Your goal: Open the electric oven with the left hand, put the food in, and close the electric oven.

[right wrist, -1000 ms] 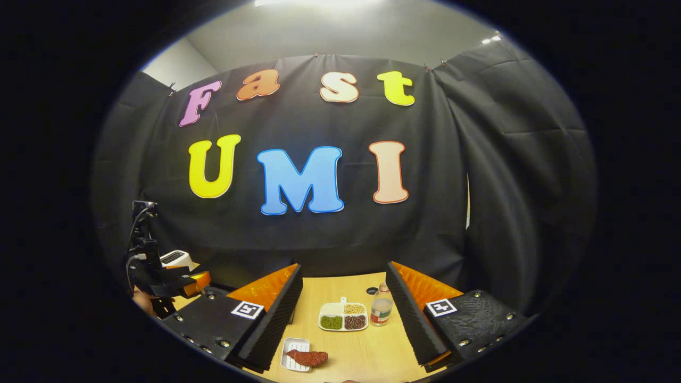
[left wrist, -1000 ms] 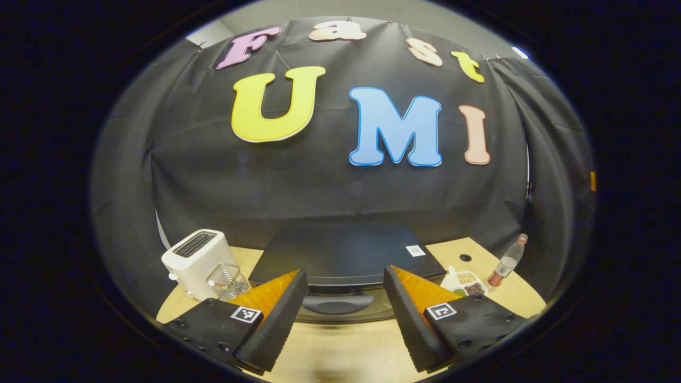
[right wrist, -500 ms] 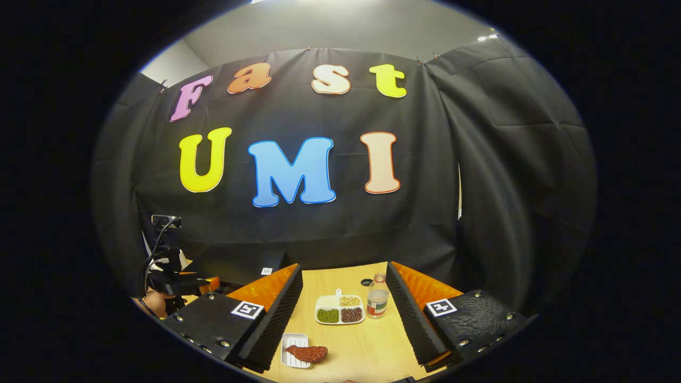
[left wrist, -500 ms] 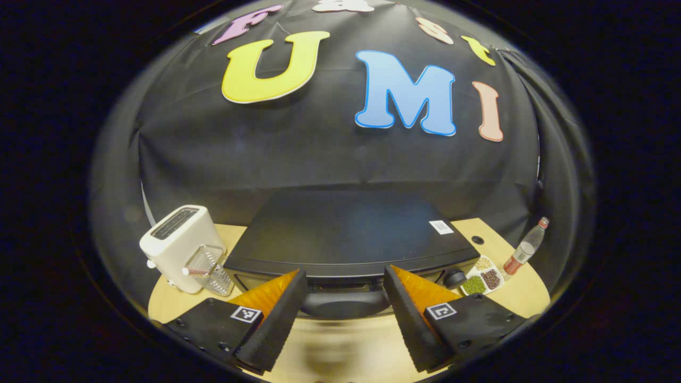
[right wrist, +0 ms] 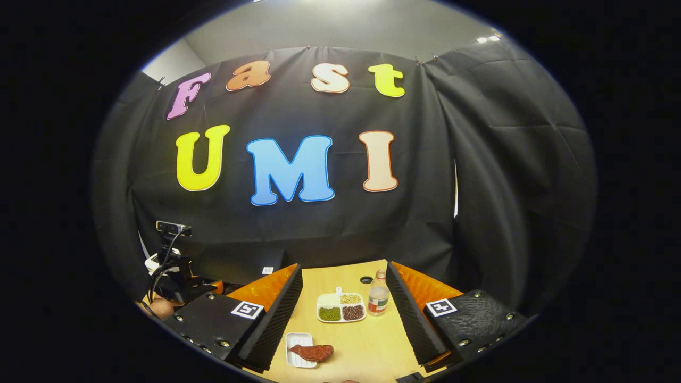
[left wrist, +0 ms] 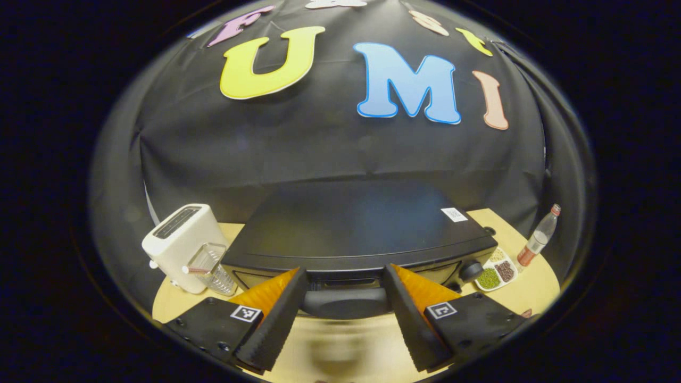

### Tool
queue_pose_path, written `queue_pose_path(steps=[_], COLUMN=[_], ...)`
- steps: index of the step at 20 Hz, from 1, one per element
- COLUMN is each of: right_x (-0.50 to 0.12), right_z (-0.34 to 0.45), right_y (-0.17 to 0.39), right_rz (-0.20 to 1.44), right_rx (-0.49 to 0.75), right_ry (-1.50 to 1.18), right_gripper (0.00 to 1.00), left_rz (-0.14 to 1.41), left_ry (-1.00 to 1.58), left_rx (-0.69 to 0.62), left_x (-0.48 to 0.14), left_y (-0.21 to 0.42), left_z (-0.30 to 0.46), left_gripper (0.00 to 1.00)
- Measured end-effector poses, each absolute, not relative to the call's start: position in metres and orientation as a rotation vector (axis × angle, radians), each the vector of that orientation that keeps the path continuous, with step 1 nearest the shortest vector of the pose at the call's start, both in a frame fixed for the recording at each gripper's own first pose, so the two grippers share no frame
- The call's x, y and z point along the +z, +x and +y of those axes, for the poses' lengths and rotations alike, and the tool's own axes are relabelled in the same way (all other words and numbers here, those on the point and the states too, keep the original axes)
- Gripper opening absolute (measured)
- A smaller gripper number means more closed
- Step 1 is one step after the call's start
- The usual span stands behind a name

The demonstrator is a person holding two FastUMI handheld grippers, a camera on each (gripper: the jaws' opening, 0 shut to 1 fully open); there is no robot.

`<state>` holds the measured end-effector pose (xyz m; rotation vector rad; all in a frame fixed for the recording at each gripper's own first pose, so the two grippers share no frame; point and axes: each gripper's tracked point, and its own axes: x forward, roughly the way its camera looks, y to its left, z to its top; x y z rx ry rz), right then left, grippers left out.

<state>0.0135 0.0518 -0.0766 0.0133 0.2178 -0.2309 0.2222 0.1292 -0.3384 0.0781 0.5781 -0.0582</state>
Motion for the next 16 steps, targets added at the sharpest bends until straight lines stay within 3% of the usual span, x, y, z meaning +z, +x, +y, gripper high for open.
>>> queue_pose_path(steps=[16], right_x=[-0.073], right_z=[0.101], right_y=[0.012], right_rz=[0.201], right_rx=[-0.194], right_ry=[0.009], right_gripper=[0.95], left_rz=[0.630], left_ry=[0.062], left_rx=[-0.157], left_x=[-0.362], left_y=[0.139], left_z=[0.130], left_gripper=[1.00])
